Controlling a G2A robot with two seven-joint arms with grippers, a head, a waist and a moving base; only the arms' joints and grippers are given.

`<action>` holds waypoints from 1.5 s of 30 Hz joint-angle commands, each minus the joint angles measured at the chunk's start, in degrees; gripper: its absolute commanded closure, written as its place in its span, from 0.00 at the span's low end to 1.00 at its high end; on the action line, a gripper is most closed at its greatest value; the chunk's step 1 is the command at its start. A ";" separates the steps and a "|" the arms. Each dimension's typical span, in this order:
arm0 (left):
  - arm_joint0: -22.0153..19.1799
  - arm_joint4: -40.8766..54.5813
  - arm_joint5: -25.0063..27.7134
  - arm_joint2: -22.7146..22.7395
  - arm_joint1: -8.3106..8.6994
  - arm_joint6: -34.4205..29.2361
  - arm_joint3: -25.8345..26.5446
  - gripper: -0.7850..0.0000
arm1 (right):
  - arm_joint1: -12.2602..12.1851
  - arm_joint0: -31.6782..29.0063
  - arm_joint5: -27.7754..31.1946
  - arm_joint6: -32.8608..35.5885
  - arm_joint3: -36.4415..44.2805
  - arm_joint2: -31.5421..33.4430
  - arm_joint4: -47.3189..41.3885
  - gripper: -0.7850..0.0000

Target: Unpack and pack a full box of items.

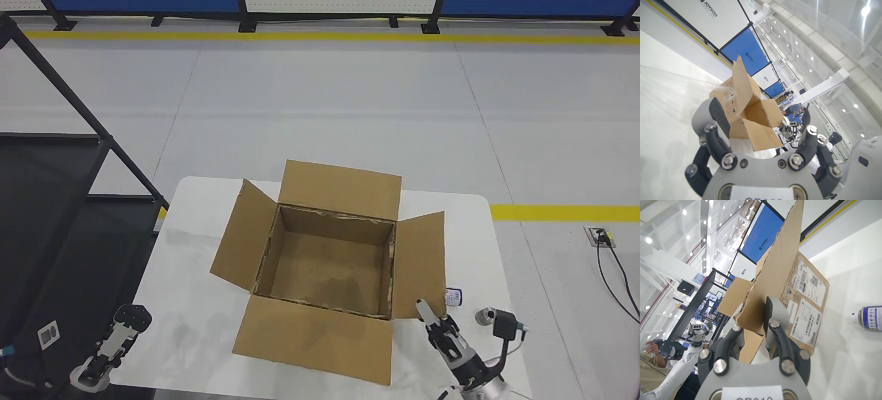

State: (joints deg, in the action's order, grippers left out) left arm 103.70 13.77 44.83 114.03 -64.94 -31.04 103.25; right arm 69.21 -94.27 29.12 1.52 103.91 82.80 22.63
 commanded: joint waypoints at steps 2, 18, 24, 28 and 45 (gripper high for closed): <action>0.00 0.00 0.00 0.00 0.00 0.00 0.00 0.00 | 0.08 0.24 -0.41 0.03 0.14 -0.48 0.32 0.74; 0.00 0.00 0.00 0.00 0.00 0.00 0.00 0.00 | 0.30 2.54 -0.86 2.03 -0.14 -2.07 0.66 0.73; 0.00 0.00 0.00 0.00 0.00 0.00 0.00 0.00 | 0.35 3.34 -0.65 2.61 -0.29 -2.35 0.44 0.71; 0.00 0.00 0.00 0.00 0.00 0.00 0.00 0.00 | 0.34 3.98 -0.41 3.31 -0.93 -2.29 0.08 0.17; 0.00 0.00 0.00 0.00 0.00 0.00 0.00 0.00 | -1.21 -5.57 17.50 -9.52 -7.67 16.97 12.46 0.00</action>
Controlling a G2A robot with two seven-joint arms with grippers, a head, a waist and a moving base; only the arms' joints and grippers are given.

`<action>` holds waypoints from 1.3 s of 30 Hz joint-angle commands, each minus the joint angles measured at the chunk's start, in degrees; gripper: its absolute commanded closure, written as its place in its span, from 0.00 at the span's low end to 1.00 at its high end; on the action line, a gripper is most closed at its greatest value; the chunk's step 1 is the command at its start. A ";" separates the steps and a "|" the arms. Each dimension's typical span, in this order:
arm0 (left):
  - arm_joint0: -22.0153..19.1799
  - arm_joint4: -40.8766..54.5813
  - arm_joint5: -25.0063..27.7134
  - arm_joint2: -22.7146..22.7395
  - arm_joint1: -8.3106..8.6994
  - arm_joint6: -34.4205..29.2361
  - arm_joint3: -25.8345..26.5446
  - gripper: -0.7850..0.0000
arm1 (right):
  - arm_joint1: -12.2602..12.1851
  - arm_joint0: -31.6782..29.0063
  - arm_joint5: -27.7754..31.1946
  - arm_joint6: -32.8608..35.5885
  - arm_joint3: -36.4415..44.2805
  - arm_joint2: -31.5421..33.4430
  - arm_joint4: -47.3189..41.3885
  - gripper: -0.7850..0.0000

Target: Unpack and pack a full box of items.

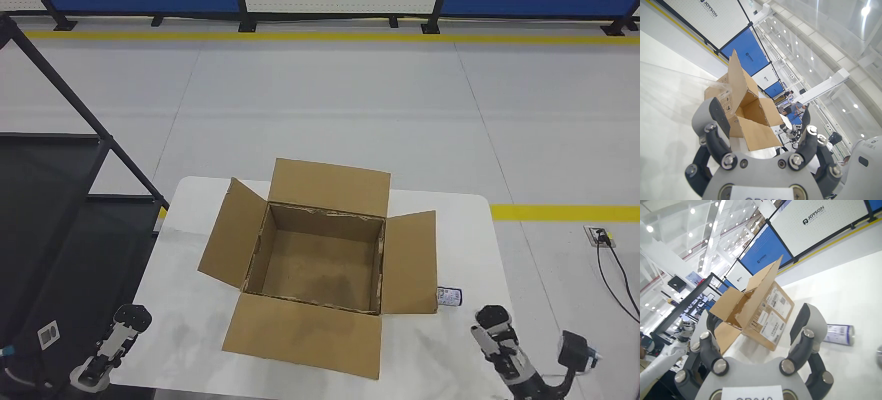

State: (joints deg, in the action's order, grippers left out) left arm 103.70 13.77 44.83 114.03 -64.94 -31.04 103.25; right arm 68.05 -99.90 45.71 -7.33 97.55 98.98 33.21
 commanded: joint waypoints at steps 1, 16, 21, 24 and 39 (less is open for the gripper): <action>0.00 0.00 0.00 0.00 0.00 0.00 0.00 0.00 | -0.18 0.18 2.39 -0.74 -2.91 1.44 3.33 0.00; 0.00 0.00 0.00 0.00 0.00 0.00 0.00 0.00 | -0.26 2.27 2.07 -0.69 -8.09 1.73 3.98 0.00; 0.00 0.00 0.00 0.00 0.00 0.00 0.00 0.00 | -0.55 5.30 2.10 -4.04 -9.31 3.08 16.39 0.00; 0.00 0.00 0.00 0.00 0.00 0.00 0.00 0.00 | -0.90 4.75 -1.22 -5.44 -7.14 4.52 28.38 0.00; 0.00 0.00 0.00 0.00 0.00 0.00 0.00 0.00 | -1.64 13.15 -14.08 6.75 -14.18 3.63 43.12 0.00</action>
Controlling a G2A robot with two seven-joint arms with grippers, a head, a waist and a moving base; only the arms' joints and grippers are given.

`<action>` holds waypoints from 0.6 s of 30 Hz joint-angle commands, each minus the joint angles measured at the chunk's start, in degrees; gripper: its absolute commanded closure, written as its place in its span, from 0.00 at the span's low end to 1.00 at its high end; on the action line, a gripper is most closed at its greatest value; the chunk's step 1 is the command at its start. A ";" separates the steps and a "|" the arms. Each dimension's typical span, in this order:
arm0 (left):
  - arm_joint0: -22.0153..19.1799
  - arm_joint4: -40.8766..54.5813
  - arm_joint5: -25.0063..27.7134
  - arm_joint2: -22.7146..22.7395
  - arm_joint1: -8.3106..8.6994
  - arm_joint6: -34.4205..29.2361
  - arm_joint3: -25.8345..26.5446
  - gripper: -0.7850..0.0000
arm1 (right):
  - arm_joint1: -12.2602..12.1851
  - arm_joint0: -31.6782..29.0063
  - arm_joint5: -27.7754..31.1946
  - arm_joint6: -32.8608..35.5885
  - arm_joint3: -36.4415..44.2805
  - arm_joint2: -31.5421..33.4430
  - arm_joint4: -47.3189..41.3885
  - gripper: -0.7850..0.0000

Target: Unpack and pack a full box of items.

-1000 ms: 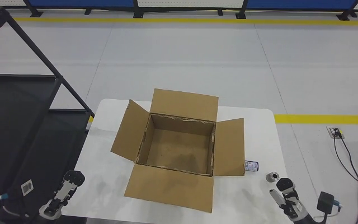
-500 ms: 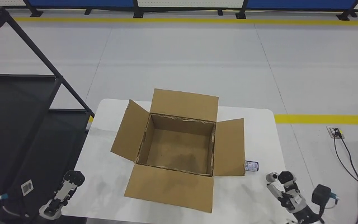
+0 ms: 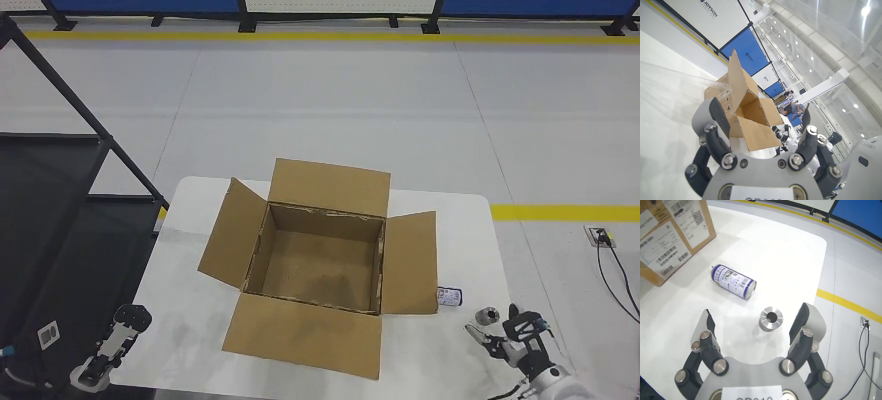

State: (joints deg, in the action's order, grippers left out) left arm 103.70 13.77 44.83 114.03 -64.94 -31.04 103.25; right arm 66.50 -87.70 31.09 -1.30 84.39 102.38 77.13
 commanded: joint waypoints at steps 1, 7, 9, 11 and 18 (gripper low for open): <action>0.00 0.00 0.00 0.00 0.00 0.00 0.00 0.00 | -0.21 1.85 1.55 1.52 -2.01 0.40 -1.55 0.00; 0.00 0.00 0.00 0.00 0.00 0.00 0.00 0.00 | -0.73 5.57 4.32 5.52 -6.16 0.06 -3.02 0.53; 0.00 0.00 0.00 0.00 0.00 0.00 0.00 0.00 | -0.87 6.40 5.00 6.53 -7.36 -0.19 -3.33 0.62; 0.00 0.00 0.00 0.00 0.00 0.00 0.00 0.00 | -0.97 7.00 5.37 7.01 -8.17 -0.53 -3.52 0.69; 0.00 0.00 0.00 0.00 0.00 0.00 0.00 0.00 | -1.42 7.00 6.92 7.24 -8.67 -0.34 -4.80 1.00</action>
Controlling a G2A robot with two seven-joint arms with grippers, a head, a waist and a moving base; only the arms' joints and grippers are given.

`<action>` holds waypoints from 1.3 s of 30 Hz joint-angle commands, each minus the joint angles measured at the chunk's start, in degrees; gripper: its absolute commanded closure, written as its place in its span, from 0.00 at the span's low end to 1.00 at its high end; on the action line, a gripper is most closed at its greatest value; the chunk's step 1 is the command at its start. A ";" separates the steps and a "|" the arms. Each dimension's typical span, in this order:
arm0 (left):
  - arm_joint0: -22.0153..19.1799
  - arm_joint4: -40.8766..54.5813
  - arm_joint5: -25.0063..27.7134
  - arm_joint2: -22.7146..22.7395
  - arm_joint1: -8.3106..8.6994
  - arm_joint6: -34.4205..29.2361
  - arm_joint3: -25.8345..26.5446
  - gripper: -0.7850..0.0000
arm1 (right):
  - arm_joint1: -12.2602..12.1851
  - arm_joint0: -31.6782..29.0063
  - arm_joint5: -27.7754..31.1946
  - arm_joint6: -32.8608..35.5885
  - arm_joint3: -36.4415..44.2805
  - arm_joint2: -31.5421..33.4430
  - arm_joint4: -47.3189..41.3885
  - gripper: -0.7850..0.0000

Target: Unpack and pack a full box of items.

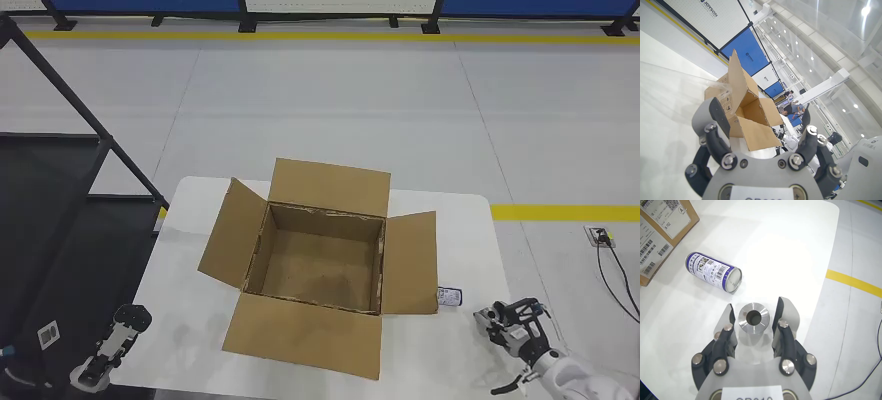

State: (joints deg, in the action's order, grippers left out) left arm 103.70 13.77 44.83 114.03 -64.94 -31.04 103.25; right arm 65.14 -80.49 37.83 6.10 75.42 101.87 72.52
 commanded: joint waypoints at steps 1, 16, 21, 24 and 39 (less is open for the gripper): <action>0.00 0.00 0.00 0.00 0.00 0.00 0.00 0.00 | -0.11 -0.54 0.01 -0.52 0.79 0.46 -0.53 1.00; 0.00 0.00 0.00 0.00 0.00 0.00 0.00 0.00 | 0.71 -18.22 -12.80 0.53 46.59 1.72 -4.67 1.00; 0.00 0.00 0.00 0.00 0.00 0.00 0.00 0.00 | 0.84 -18.99 -14.72 7.44 59.23 -6.37 1.86 1.00; 0.00 0.00 0.00 0.00 0.00 0.00 0.00 0.00 | 0.97 -13.19 -14.56 11.51 59.23 -15.98 8.52 1.00; 0.00 0.00 0.00 0.00 0.00 0.00 0.00 0.00 | 8.70 28.42 -31.56 41.08 39.75 -52.39 6.12 1.00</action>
State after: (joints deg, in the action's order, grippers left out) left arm 103.70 13.77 44.83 114.03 -64.94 -31.04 103.25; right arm 73.31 -55.14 7.51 46.76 117.52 50.32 79.86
